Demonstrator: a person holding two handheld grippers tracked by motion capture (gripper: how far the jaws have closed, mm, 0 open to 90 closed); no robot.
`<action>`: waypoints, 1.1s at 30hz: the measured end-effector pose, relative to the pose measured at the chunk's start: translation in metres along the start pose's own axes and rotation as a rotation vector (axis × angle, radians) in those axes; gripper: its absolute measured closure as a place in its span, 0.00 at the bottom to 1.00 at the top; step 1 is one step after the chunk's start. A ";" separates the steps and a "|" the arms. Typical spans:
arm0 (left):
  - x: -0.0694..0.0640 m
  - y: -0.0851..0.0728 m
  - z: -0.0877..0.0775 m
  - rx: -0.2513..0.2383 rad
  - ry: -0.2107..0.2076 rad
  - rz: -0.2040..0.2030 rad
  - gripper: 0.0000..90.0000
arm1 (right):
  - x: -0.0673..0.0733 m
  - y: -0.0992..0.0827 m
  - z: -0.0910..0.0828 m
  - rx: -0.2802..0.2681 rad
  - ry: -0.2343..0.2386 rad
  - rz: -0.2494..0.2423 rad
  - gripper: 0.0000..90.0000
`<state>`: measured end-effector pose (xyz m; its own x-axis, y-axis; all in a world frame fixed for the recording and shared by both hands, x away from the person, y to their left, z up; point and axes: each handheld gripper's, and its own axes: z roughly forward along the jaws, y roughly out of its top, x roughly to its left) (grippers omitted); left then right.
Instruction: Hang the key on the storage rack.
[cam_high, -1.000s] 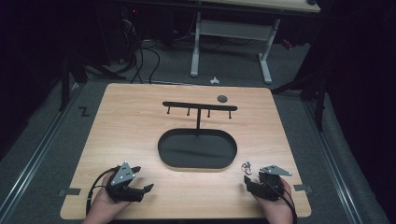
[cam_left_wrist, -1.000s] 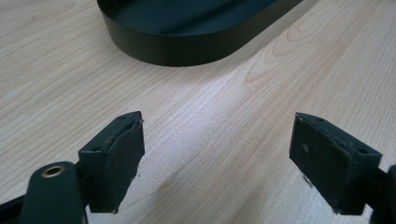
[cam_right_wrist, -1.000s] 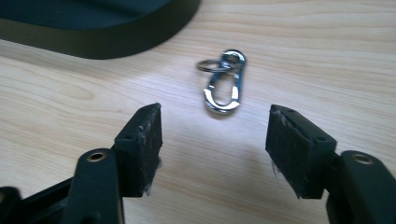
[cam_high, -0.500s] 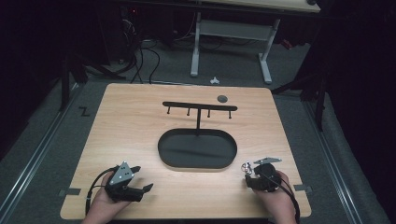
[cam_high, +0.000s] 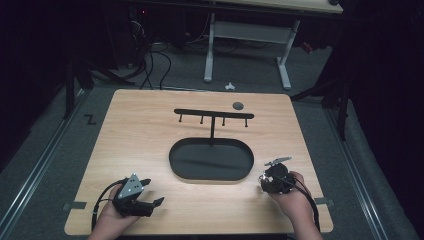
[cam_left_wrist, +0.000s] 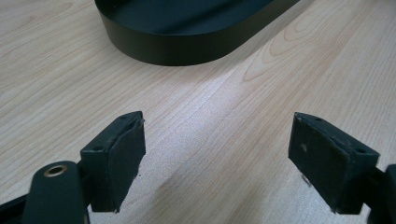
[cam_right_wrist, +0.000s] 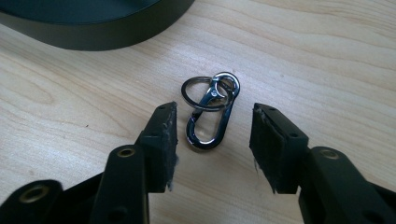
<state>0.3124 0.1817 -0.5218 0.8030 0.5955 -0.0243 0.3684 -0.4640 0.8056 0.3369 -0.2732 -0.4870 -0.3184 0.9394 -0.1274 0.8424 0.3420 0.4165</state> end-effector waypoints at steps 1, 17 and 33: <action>0.000 0.000 0.000 0.000 0.000 0.000 0.22 | 0.000 0.000 0.000 0.000 0.000 0.000 0.54; 0.000 0.000 0.000 0.004 -0.002 -0.001 0.22 | -0.001 0.013 0.010 0.045 0.024 -0.044 0.74; -0.001 -0.001 0.001 0.009 -0.004 0.004 0.22 | -0.001 0.020 0.010 0.047 0.048 -0.066 0.92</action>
<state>0.3121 0.1809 -0.5227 0.8062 0.5912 -0.0237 0.3696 -0.4719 0.8005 0.3585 -0.2667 -0.4870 -0.3935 0.9127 -0.1098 0.8380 0.4053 0.3653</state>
